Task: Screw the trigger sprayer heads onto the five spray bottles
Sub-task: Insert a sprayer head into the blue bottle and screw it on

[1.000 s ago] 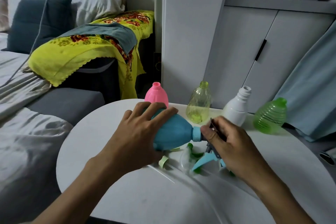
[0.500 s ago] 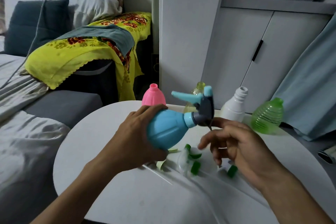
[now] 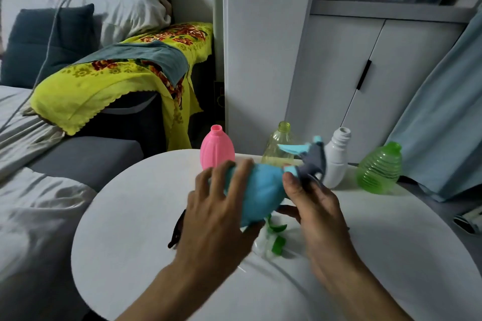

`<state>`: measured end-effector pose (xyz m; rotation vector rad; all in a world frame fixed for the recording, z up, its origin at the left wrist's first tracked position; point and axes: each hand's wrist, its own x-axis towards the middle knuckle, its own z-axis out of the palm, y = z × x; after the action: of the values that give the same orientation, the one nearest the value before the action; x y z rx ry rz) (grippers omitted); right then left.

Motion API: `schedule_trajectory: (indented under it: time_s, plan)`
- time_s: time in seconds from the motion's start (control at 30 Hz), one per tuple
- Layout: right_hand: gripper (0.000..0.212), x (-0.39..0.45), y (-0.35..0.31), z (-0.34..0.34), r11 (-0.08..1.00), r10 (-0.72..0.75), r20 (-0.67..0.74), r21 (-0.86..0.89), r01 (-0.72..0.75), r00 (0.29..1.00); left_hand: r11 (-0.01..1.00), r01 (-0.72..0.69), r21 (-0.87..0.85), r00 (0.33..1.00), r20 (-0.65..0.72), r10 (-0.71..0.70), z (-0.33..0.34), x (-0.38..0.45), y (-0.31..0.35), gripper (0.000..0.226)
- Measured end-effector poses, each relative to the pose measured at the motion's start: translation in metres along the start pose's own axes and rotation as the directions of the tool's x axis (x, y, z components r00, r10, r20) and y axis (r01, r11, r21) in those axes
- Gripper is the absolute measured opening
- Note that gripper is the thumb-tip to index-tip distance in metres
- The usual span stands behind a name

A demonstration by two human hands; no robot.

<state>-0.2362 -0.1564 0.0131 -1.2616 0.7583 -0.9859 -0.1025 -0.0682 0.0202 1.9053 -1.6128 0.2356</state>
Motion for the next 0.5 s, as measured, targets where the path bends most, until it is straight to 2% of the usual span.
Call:
schedule_trajectory:
  time_s: [0.03,0.1,0.17,0.27,0.33,0.43,0.5]
  plan:
    - [0.052,0.002,0.000,-0.001,0.997,0.029,-0.058,0.072,-0.025,0.998,0.999,-0.036,0.020,0.999,0.001,0.036,0.004,-0.003,0.006,0.098]
    - [0.045,0.006,-0.005,-0.007,0.982,0.065,-0.098,0.185,-0.046,0.993,0.996,-0.054,-0.069,0.997,0.053,0.058,0.007,-0.006,0.009,0.096]
    - [0.034,0.011,-0.012,-0.015,0.971,0.038,-0.046,0.238,-0.026,0.998,0.967,0.016,-0.255,0.990,0.142,0.022,0.002,-0.001,0.004,0.093]
    - [0.030,0.010,-0.018,-0.015,0.968,-0.009,0.054,0.250,-0.004,0.999,0.847,0.194,-0.495,0.950,0.310,-0.036,-0.007,0.009,-0.010,0.093]
    - [0.031,0.005,-0.015,-0.008,0.974,0.006,0.032,0.226,-0.013,0.999,0.877,0.167,-0.451,0.956,0.292,-0.032,-0.007,0.008,-0.008,0.091]
    - [0.036,0.000,-0.012,-0.002,0.975,0.012,-0.040,0.223,-0.003,0.999,0.956,0.051,-0.290,0.994,0.112,-0.019,-0.002,0.001,0.001,0.094]
    - [0.041,0.002,-0.017,-0.005,0.961,-0.028,0.019,0.275,0.022,0.999,0.929,0.069,-0.365,0.990,0.140,-0.018,-0.002,0.002,-0.002,0.093]
